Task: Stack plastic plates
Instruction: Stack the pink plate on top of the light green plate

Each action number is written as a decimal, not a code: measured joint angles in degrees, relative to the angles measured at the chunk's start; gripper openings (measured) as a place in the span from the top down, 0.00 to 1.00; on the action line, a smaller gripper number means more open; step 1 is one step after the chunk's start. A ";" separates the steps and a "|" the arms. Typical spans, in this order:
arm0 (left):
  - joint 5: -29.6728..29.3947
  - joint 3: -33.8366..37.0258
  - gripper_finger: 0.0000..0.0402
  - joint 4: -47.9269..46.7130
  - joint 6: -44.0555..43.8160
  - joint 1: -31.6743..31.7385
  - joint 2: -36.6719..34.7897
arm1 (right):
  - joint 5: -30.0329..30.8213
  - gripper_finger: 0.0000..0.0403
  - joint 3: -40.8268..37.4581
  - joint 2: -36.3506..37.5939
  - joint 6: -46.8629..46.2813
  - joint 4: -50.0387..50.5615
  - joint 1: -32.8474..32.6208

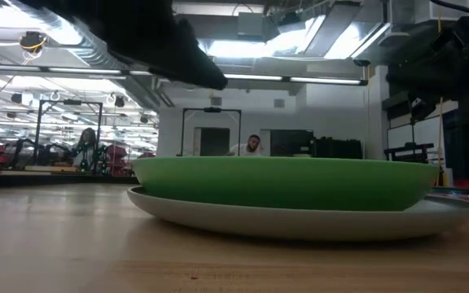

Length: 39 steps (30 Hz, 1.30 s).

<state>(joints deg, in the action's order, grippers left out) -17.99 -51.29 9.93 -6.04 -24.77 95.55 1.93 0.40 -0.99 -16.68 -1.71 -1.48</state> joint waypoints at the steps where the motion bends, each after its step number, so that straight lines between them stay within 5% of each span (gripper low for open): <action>1: -1.22 0.00 0.77 0.10 -0.03 -0.91 0.00 | -0.02 0.88 0.00 0.00 -0.09 -0.01 0.00; 12: -6.76 2.09 0.77 9.26 -1.09 -7.60 -0.13 | 0.55 0.57 4.89 -3.48 -0.01 4.81 0.00; 22: -7.59 12.52 0.77 33.29 -0.61 -9.10 -0.13 | -1.04 0.56 12.58 -22.04 -1.04 5.01 0.00; 33: -10.30 13.57 0.77 38.54 -1.09 -9.73 -0.13 | -6.56 0.56 22.69 -39.81 -8.66 22.04 -1.35; 39: -10.29 13.57 0.77 38.40 -1.05 -9.73 -0.13 | -1.15 0.56 24.56 -46.53 -8.44 33.24 -4.45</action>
<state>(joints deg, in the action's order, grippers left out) -28.28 -37.71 48.34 -7.09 -34.50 95.42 0.78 24.96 -47.52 -25.11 31.53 -5.93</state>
